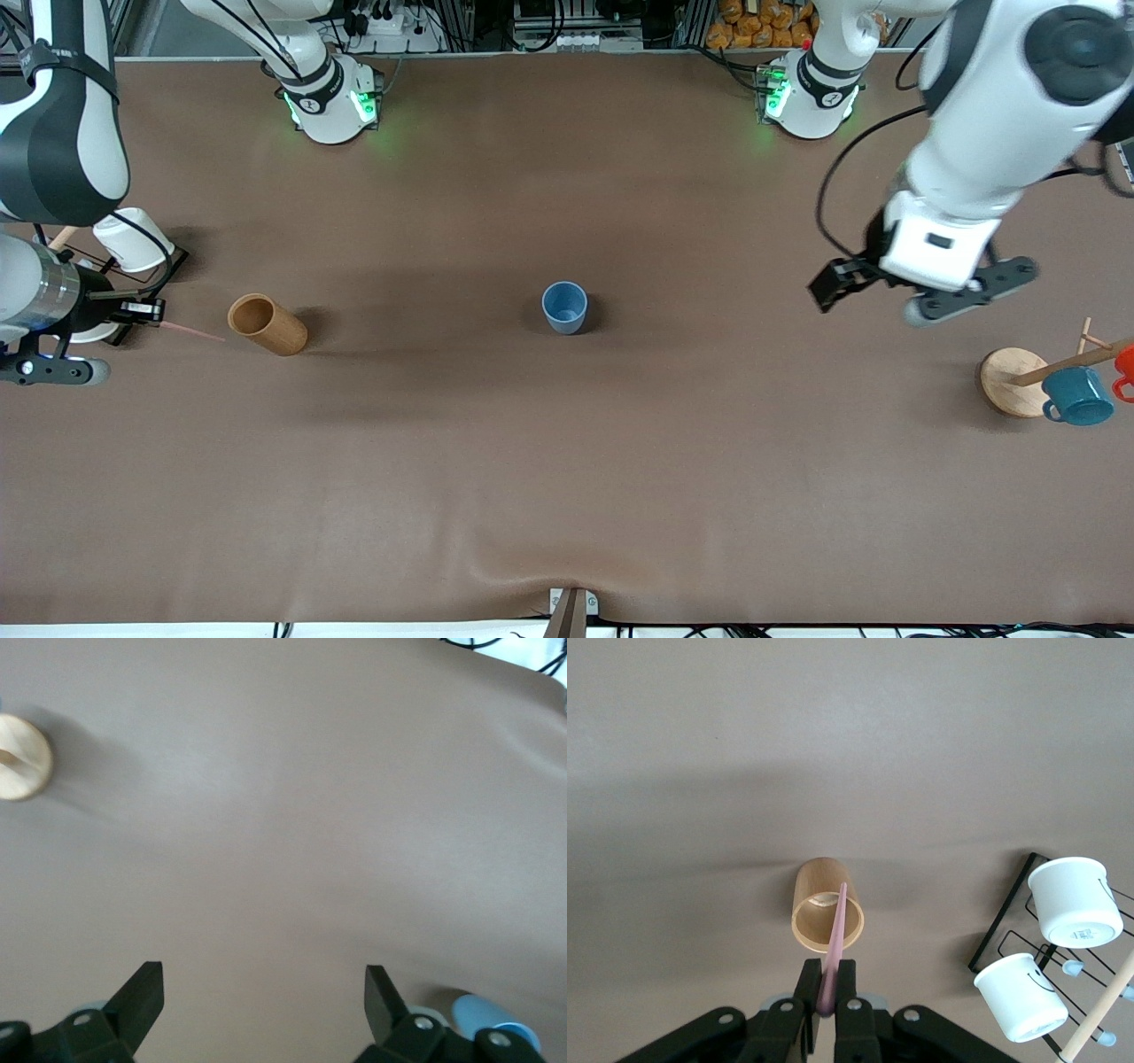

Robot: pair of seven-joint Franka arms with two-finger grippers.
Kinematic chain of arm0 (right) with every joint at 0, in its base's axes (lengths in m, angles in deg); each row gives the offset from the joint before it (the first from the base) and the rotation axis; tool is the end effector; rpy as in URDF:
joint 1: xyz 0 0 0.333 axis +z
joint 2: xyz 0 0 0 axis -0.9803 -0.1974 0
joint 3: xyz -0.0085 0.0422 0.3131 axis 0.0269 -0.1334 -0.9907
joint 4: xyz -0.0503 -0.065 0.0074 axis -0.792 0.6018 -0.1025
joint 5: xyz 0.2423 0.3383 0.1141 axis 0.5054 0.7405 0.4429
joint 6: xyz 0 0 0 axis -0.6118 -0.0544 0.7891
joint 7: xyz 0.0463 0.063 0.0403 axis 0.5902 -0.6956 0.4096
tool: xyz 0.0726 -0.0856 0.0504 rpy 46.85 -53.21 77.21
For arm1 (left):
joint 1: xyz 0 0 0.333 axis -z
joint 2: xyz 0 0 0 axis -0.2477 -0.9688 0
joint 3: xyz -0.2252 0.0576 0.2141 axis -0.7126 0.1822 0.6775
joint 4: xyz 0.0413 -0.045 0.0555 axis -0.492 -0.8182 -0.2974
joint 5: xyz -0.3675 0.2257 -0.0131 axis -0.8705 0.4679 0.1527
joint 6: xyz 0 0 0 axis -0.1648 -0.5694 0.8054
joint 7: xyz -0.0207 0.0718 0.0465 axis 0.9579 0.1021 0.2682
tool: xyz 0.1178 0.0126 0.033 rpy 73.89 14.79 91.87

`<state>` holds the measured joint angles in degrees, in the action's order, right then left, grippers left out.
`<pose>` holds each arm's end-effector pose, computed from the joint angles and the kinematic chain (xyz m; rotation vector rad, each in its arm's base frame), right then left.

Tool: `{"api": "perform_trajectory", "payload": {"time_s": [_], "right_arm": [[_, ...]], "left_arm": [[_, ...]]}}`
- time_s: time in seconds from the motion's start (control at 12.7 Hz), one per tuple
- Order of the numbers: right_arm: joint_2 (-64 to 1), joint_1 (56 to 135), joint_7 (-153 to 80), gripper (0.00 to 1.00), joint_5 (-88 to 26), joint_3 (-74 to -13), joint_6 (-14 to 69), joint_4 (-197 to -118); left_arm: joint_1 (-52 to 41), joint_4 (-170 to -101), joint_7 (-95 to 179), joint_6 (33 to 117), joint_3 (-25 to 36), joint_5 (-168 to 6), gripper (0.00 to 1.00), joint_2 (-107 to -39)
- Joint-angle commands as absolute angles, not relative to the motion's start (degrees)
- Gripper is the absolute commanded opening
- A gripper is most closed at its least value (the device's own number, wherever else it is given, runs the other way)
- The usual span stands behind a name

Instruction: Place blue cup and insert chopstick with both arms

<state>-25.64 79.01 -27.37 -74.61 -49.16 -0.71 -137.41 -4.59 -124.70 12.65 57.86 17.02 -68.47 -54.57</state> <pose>0.6721 -0.0066 0.5050 3.0142 -0.0789 -0.2455 0.6232 -0.1744 0.5583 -3.0830 -0.5159 -0.1266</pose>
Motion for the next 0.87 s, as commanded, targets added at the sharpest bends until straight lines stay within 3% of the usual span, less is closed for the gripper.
{"api": "perform_trajectory", "payload": {"time_s": [0.0, 0.39, 0.79], "right_arm": [[-23.8, 77.8, -28.4, 0.0, -73.6, -49.5, -0.7, -137.3], [-24.2, 74.1, -29.1, 0.0, -71.0, -49.6, -0.7, -137.3], [-24.0, 73.3, -30.2, 0.0, -70.2, -49.7, -0.7, -137.3]], "left_arm": [[-9.3, -123.0, 19.5, 53.1, 16.4, -67.4, 1.0, -52.8], [-15.4, -121.8, 29.4, 48.3, 16.3, -67.9, 1.0, -50.6], [-15.5, -122.4, 30.8, 45.5, 16.4, -67.9, 1.0, -49.6]]}}
